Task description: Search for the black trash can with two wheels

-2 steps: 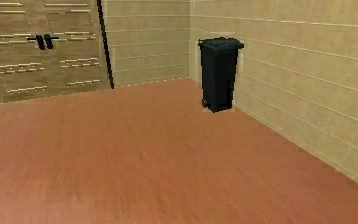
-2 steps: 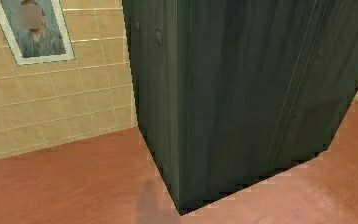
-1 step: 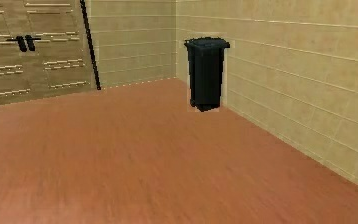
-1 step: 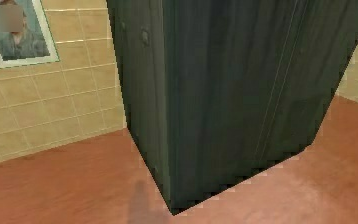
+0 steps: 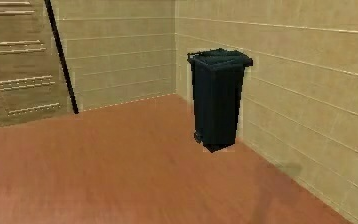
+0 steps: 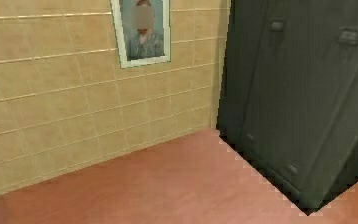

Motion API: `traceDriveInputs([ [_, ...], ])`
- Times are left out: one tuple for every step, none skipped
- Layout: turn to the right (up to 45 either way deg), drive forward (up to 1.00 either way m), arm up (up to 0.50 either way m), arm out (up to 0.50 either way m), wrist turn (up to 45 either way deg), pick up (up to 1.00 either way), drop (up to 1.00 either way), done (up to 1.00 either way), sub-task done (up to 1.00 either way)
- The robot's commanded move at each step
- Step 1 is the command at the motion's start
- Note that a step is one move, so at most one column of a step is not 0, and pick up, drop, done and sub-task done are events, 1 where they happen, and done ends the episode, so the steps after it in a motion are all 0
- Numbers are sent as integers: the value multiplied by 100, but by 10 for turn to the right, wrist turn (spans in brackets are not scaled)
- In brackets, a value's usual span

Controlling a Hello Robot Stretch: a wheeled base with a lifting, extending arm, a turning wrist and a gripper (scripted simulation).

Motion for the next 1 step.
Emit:
traceDriveInputs([
  [0, 100, 0, 0, 0, 0, 0, 0, 0],
])
